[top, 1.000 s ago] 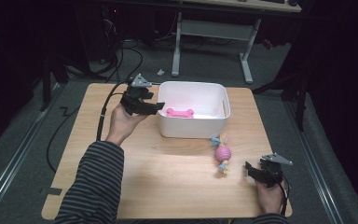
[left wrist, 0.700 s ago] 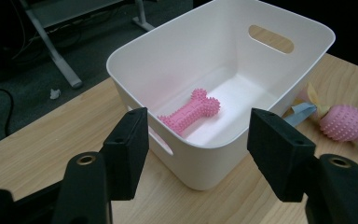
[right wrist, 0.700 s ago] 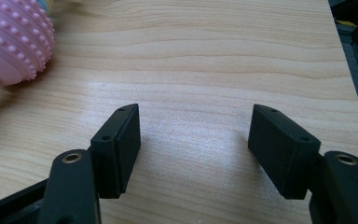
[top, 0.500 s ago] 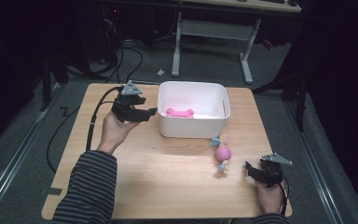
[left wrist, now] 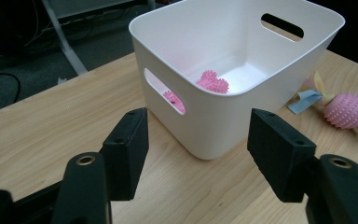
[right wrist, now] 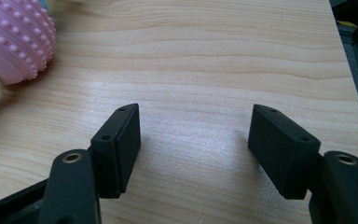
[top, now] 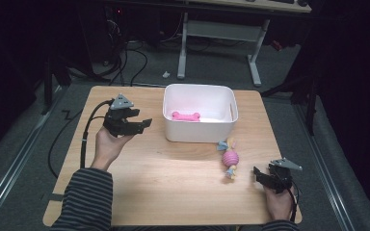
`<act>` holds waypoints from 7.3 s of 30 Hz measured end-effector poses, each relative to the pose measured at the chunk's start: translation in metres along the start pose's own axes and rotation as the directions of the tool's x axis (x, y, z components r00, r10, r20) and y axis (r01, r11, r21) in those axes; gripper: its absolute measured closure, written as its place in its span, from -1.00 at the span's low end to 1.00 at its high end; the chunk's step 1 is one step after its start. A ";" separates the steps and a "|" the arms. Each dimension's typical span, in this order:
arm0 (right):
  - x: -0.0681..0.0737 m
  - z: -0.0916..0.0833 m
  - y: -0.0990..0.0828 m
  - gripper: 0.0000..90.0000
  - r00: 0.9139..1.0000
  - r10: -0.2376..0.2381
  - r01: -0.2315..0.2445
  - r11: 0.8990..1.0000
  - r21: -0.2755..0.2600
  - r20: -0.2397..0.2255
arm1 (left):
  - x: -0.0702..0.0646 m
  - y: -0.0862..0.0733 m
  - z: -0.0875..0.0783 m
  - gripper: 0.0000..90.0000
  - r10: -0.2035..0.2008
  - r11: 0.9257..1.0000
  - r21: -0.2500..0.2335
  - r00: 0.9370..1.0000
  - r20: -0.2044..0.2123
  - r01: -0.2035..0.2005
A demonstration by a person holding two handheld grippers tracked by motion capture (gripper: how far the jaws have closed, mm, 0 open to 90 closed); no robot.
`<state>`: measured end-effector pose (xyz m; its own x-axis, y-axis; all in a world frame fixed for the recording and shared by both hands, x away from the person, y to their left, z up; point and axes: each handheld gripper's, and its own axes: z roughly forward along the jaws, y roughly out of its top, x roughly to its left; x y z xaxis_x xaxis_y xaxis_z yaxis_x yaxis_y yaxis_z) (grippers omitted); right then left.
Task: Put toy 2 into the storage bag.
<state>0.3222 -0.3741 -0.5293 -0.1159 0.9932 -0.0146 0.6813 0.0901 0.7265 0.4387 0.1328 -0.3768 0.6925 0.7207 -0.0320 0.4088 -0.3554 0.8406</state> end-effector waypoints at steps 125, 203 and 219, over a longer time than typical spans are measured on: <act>0.083 -0.004 0.069 -0.39 0.955 -0.206 0.222 0.973 0.055 -0.213 | -0.003 -0.159 0.048 -0.67 -0.108 0.976 0.164 0.972 -0.209 0.144; 0.053 -0.050 0.102 -0.26 0.937 -0.210 0.216 0.976 -0.011 -0.279 | -0.003 -0.159 0.048 -0.68 -0.111 0.976 0.163 0.972 -0.208 0.146; 0.052 -0.074 0.142 -0.26 0.919 -0.268 0.256 0.963 -0.078 -0.289 | -0.003 -0.159 0.048 -0.67 -0.111 0.976 0.163 0.972 -0.208 0.146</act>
<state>0.3598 -0.3152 -0.3758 -0.4979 0.8672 -0.0093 0.5705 0.3356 0.7496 0.3997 0.1589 -0.5366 0.5040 0.8636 -0.0113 0.5969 -0.3387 0.7273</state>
